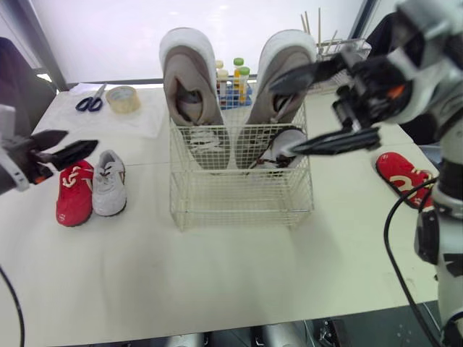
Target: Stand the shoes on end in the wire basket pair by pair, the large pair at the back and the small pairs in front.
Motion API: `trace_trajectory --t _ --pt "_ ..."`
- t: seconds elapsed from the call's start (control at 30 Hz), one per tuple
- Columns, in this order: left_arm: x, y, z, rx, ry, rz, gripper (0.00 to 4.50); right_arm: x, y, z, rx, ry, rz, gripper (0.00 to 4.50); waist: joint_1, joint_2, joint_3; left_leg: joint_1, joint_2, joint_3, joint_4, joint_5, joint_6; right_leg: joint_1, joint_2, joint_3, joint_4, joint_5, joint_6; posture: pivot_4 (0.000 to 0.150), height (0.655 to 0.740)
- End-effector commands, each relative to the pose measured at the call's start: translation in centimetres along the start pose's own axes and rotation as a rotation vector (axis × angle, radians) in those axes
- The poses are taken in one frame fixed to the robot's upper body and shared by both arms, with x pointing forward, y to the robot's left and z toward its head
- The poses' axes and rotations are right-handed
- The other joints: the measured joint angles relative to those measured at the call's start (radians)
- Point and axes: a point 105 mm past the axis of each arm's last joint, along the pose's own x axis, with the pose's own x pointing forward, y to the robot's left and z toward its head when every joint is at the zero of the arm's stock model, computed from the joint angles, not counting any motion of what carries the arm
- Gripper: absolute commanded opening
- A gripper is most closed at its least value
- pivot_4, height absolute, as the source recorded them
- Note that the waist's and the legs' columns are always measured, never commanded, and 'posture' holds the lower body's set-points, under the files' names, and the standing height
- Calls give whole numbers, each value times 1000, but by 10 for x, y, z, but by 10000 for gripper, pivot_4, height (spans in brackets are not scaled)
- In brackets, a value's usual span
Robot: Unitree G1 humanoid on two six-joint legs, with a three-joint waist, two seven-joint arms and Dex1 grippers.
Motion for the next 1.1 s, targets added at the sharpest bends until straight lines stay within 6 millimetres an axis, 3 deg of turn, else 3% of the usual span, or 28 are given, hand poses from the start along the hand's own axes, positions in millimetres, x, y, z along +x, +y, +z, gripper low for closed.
trace_trajectory --t 0.03,0.1,0.2,0.33,0.67,0.77,0.83,1.1 --pt "14 44 -11 1 103 178 45000 5 3 12 -67 -24 0 44578 1 0 0 0 0 0 0 0 0 0 -2 -3 0 0 0 1500 7400" --pt "26 55 -22 -5 165 194 45000 5 2 12 -66 -30 -10 44578 -2 -1 -1 -1 0 0 0 0 0 0 -3 -6 0 0 0 1500 7400" --pt "40 54 -33 38 249 159 45000 5 3 11 -66 -26 -21 44578 -5 -2 -1 -2 -1 4 0 -1 2 -3 -5 -8 1 1 1 1500 7400" --pt "54 55 -46 91 333 146 45000 3 3 10 -62 -16 -46 44578 -4 -3 -1 -15 0 9 5 -1 3 -17 -6 -10 4 1 2 1500 7400" --pt "79 46 -50 265 416 76 45000 1 3 7 -56 -1 -91 44578 -2 -3 -1 -17 1 14 8 -3 6 -19 -8 -16 6 2 4 1500 7400" --pt "83 44 -44 299 409 62 36232 1 3 6 -57 3 -99 45000 -2 -3 -1 -17 0 14 10 -3 6 -19 -8 -16 7 2 4 1500 7400" --pt "83 43 -40 325 404 53 27713 0 2 5 -56 10 -103 45000 -3 -3 -1 -17 1 14 12 -3 7 -19 -8 -17 8 2 4 1500 7400" --pt "83 37 -27 394 396 5 27713 0 1 5 -58 19 -112 45000 -3 -5 0 -17 2 14 22 -6 11 -18 -9 -18 16 2 4 1500 7400"
